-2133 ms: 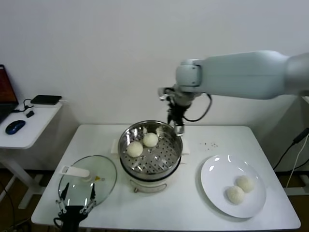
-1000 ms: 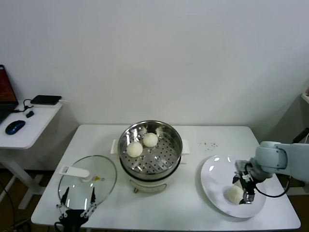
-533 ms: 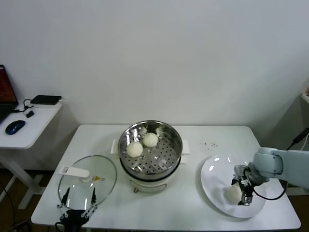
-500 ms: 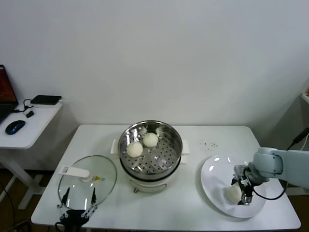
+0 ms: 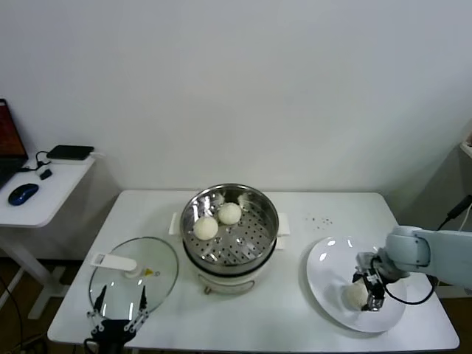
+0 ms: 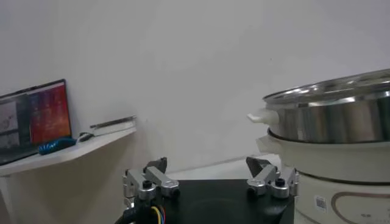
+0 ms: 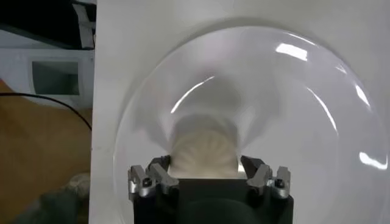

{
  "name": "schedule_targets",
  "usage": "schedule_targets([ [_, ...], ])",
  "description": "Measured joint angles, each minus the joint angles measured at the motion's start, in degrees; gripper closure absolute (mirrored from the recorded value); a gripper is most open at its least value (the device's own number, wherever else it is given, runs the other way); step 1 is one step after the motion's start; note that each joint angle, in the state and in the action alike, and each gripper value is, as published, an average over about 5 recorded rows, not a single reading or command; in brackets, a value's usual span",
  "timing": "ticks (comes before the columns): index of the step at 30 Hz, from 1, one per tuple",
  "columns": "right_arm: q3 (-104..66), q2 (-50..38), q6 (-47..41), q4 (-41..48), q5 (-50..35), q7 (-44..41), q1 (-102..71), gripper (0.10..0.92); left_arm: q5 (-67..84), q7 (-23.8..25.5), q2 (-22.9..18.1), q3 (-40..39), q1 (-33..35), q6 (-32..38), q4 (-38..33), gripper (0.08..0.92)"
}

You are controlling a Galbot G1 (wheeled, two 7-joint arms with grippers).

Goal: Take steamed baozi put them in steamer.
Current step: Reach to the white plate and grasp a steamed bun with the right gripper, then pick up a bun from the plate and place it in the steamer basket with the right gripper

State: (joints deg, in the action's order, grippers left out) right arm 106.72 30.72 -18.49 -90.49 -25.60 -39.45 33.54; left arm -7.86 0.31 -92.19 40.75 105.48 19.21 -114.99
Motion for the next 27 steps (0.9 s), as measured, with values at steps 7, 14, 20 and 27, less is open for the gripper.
schedule_targets([
  [7, 0.6, 0.7, -0.1, -0.2, -0.1, -0.3, 1.7, 0.342, 0.0, 0.0, 0.0, -0.1, 0.3, 0.1, -0.2, 0.177],
  [14, 1.9, 1.6, 0.0, -1.2, -1.0, -1.1, 4.6, 0.372, 0.0, -0.1, 0.0, -0.1, 0.3, 0.2, -0.4, 0.177],
  [20, 3.0, 2.5, 0.1, -1.9, -1.8, -1.6, 7.3, 0.383, 0.0, -0.1, 0.0, -0.3, 0.4, 0.2, -0.6, 0.177],
  [27, 5.7, 4.6, 1.4, -3.2, -3.5, -3.1, 13.0, 0.389, 0.1, -0.1, 0.0, -0.2, 0.4, 0.1, -0.8, 0.177],
])
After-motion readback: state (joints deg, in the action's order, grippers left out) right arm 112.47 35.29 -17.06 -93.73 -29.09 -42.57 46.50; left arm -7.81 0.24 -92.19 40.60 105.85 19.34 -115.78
